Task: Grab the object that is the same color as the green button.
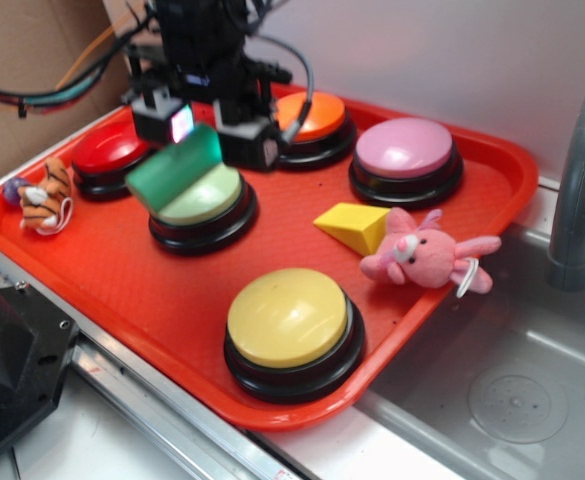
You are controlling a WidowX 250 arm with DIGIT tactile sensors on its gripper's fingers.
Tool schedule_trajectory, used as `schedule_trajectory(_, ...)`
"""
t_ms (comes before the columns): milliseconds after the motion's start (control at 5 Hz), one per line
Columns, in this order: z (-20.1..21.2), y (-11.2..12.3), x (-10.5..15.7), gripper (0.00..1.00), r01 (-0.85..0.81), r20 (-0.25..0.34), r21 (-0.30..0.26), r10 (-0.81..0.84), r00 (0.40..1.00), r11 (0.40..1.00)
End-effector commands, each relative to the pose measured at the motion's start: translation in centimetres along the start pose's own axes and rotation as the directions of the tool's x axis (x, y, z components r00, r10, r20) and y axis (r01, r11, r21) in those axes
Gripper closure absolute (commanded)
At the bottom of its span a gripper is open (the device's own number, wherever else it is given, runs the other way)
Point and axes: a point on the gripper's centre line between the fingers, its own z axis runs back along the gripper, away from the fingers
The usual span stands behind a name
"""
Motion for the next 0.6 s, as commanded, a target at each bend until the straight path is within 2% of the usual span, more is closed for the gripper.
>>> schedule_trajectory(0, 6.5, 2.2, 0.9, 1.0, 0.086, 0.184, -0.032, -0.079, 0.98, 0.996)
schedule_trajectory(200, 7.8, 4.2, 0.5, 1.0, 0.019, 0.223, -0.076, -0.001, 0.975, 0.997)
schedule_trajectory(400, 7.9, 5.0, 0.2, 1.0, -0.043, 0.239, -0.064, 0.057, 0.969, 0.997)
